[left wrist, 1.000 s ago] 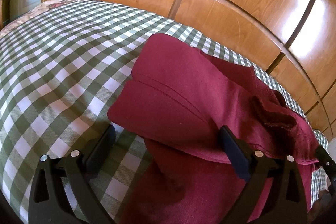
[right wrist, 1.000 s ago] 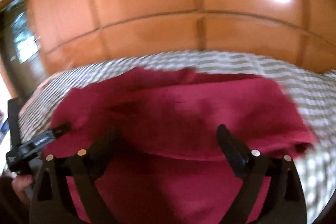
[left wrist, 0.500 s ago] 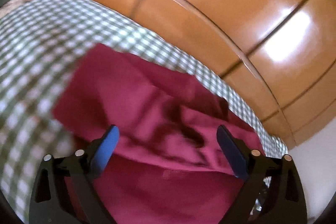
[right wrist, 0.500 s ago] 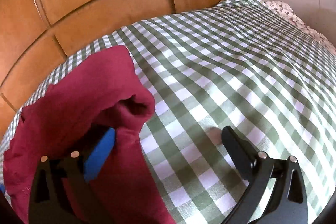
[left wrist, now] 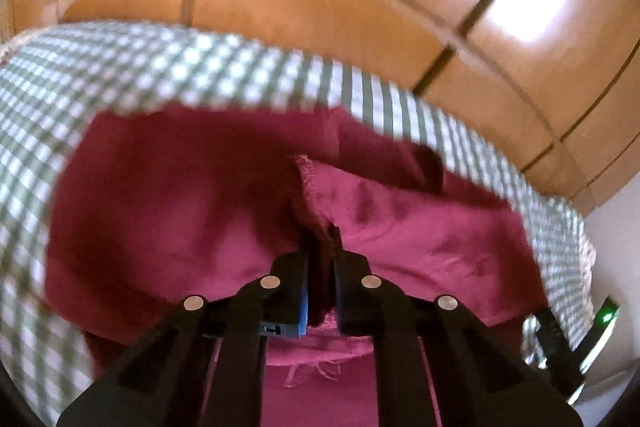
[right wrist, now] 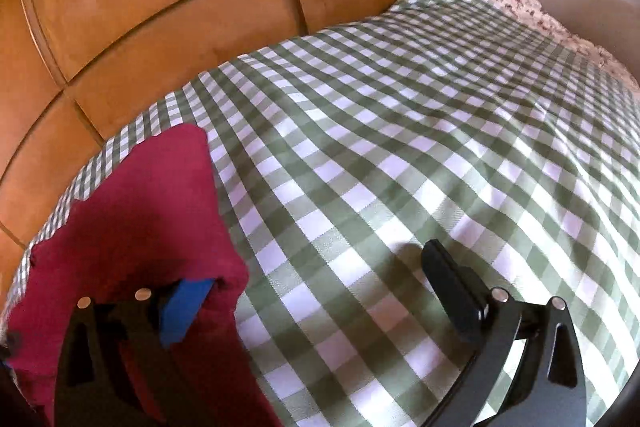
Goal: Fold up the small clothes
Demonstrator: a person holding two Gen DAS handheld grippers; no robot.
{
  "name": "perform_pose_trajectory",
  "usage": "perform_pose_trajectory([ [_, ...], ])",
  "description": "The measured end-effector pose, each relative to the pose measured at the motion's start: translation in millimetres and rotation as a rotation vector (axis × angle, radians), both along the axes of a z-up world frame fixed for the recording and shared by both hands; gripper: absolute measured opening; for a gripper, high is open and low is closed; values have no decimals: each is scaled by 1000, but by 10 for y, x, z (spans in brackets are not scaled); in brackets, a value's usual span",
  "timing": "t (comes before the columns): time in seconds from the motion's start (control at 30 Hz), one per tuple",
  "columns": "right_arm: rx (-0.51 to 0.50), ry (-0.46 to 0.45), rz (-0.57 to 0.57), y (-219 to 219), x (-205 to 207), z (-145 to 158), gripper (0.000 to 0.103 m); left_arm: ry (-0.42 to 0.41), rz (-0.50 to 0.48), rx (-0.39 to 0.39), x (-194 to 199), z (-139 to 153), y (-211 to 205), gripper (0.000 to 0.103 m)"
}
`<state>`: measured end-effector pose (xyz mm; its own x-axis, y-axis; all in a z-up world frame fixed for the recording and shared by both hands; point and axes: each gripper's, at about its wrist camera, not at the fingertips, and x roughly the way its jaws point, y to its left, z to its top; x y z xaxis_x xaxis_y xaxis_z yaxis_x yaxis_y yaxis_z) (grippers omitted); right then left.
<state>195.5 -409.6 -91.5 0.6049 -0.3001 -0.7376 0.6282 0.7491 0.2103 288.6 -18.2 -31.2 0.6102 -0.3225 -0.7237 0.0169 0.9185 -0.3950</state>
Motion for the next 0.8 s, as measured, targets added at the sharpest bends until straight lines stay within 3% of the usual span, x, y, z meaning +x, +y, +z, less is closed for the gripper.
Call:
perform_pose_trajectory([
  [0.07, -29, 21, 4, 45, 24, -3, 101, 15, -10, -10, 7, 0, 74, 8],
  [0.17, -42, 65, 1, 59, 75, -47, 101, 51, -58, 122, 20, -239, 26, 8],
  [0.2, -54, 81, 3, 73, 93, -54, 101, 106, -56, 158, -12, -345, 25, 9],
  [0.27, -72, 95, 10, 101, 116, -57, 101, 82, -47, 145, -72, -525, 70, 10],
  [0.37, -46, 92, 42, 95, 76, -39, 101, 0, -37, 140, -195, -570, 78, 11],
  [0.5, -46, 66, 106, 199, -110, 138, 101, -5, -36, 63, -220, -591, 181, 12],
  [0.6, -126, -71, 141, 331, -239, 435, 101, -7, -30, -16, -212, -627, 265, 12],
  [0.7, -192, -115, 218, 480, 5, 601, 101, -9, -31, -9, -209, -603, 236, 12],
  [0.8, -214, -107, 337, 619, 446, 540, 101, -12, -31, -6, -229, -598, 225, 12],
])
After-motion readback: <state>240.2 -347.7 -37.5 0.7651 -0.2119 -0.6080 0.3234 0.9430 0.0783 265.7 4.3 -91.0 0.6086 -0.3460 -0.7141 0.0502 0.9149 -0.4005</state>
